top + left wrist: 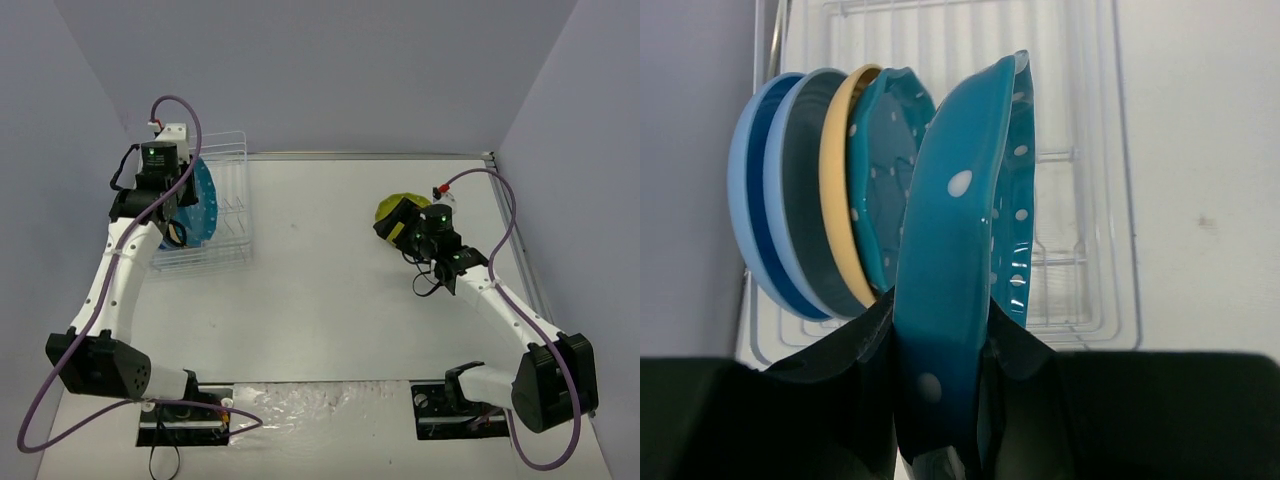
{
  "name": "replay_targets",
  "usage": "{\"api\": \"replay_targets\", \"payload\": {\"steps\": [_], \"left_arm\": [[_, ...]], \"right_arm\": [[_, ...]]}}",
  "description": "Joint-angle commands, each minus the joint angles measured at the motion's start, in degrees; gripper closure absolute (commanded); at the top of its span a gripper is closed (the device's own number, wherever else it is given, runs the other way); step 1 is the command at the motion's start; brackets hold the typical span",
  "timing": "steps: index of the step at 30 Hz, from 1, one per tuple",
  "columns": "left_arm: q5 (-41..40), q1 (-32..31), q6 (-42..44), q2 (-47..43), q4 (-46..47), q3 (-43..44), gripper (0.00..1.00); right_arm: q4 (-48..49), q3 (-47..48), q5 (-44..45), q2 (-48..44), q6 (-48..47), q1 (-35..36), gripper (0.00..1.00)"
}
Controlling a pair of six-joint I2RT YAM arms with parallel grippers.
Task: Load the plates into the dish rack
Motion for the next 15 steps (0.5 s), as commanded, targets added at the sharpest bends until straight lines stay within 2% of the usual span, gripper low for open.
{"api": "replay_targets", "payload": {"steps": [1,15], "left_arm": [[-6.8,0.6,3.9,-1.3,11.1,3.8,1.00],[-13.3,0.5,6.2,4.2,17.1,3.2,1.00]], "right_arm": [[5.5,-0.6,-0.1,0.6,0.3,0.3,0.21],[6.6,-1.9,-0.5,1.0,0.7,0.4,0.21]]}}
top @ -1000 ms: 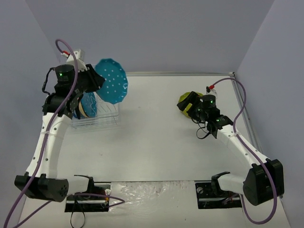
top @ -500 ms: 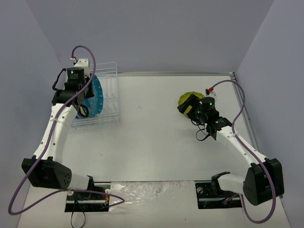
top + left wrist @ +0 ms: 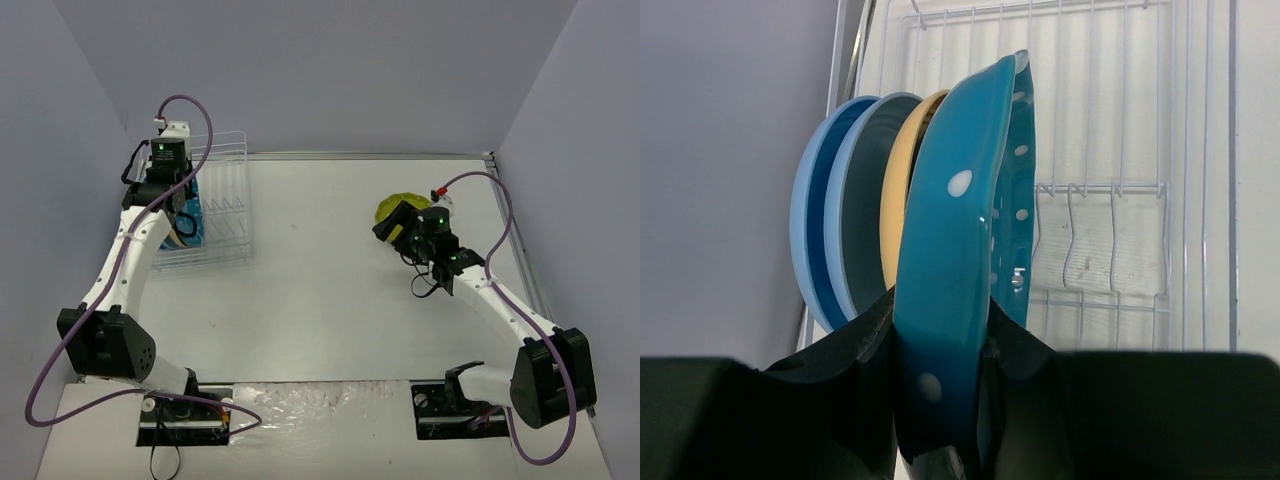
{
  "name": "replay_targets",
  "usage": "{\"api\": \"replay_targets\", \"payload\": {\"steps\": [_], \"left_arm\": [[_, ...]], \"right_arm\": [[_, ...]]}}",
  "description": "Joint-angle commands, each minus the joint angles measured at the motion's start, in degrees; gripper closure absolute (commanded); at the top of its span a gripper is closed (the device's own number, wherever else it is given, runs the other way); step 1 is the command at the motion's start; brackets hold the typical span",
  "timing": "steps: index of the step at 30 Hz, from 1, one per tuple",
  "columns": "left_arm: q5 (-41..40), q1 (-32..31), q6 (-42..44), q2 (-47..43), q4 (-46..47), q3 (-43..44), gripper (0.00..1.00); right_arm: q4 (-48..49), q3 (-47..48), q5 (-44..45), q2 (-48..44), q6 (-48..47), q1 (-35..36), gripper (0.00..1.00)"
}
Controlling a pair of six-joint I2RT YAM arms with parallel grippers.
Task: Load the plates into the dish rack
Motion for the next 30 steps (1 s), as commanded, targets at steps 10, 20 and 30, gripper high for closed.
{"api": "replay_targets", "payload": {"steps": [10,20,30], "left_arm": [[-6.1,0.3,1.7,3.0,13.8,4.1,1.00],[-5.5,0.3,2.1,5.5,14.2,4.0,1.00],[-4.8,0.2,1.4,9.2,15.1,2.8,1.00]], "right_arm": [[4.6,-0.8,-0.5,-0.4,0.5,0.4,0.21],[4.6,-0.9,-0.6,-0.3,0.5,0.3,0.21],[4.6,-0.9,-0.6,-0.4,0.5,0.3,0.21]]}}
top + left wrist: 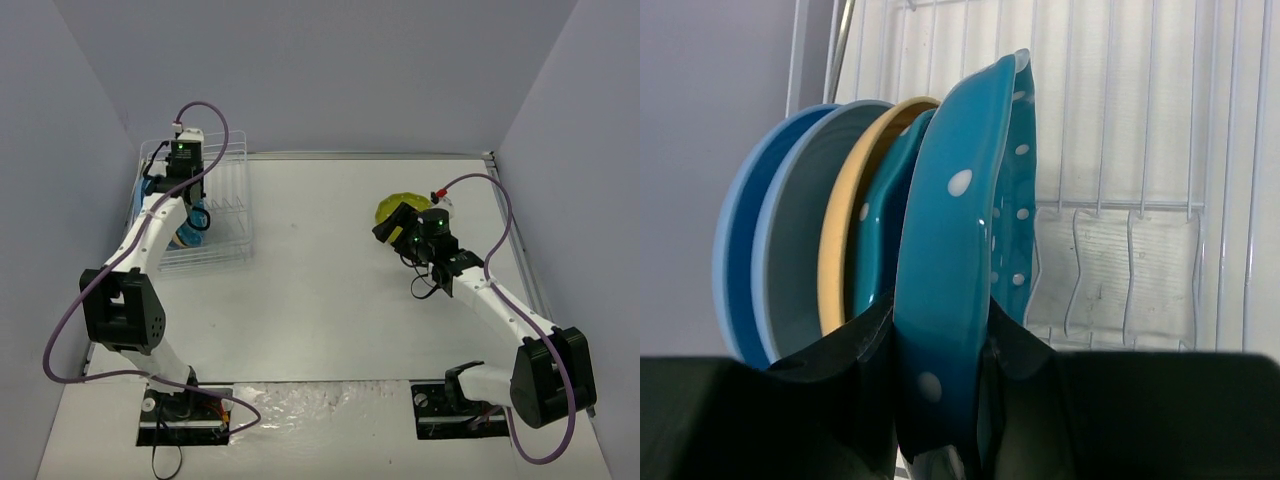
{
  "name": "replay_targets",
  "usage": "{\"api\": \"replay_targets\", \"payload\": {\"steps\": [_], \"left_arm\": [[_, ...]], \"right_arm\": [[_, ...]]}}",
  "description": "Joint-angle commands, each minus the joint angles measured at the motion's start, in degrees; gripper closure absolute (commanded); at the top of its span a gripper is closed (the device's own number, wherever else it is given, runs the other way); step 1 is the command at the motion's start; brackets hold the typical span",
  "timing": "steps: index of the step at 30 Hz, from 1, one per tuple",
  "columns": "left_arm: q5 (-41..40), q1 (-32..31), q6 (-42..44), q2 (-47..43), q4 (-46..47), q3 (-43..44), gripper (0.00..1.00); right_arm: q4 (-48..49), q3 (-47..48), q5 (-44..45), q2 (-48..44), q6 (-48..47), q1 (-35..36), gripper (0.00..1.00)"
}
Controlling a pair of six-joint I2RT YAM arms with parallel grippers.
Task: Load the plates into the dish rack
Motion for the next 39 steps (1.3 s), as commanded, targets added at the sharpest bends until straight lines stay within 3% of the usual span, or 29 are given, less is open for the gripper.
{"api": "replay_targets", "payload": {"steps": [1,16,20,23,26,39], "left_arm": [[-2.4,0.2,0.7,-0.9,8.9,2.5,1.00],[-2.9,0.1,-2.2,3.8,6.0,2.8,1.00],[-4.0,0.1,-2.5,3.8,5.0,3.9,0.76],[-4.5,0.1,-2.7,3.4,4.8,4.0,0.51],[-4.4,0.1,-2.7,2.9,4.2,4.7,0.41],[-2.8,-0.3,-2.9,-2.1,-3.9,13.0,0.32]], "right_arm": [[3.3,0.4,-0.5,-0.5,0.2,0.3,0.21],[3.4,-0.1,-0.5,-0.6,0.2,0.3,0.21],[3.4,-0.3,-0.6,-0.6,0.2,0.3,0.21],[3.5,-0.3,-0.6,-0.6,0.3,0.4,0.21],[3.6,-0.4,-0.7,-0.7,0.4,0.3,0.21],[3.1,-0.7,0.5,-1.6,0.4,0.2,0.21]]}}
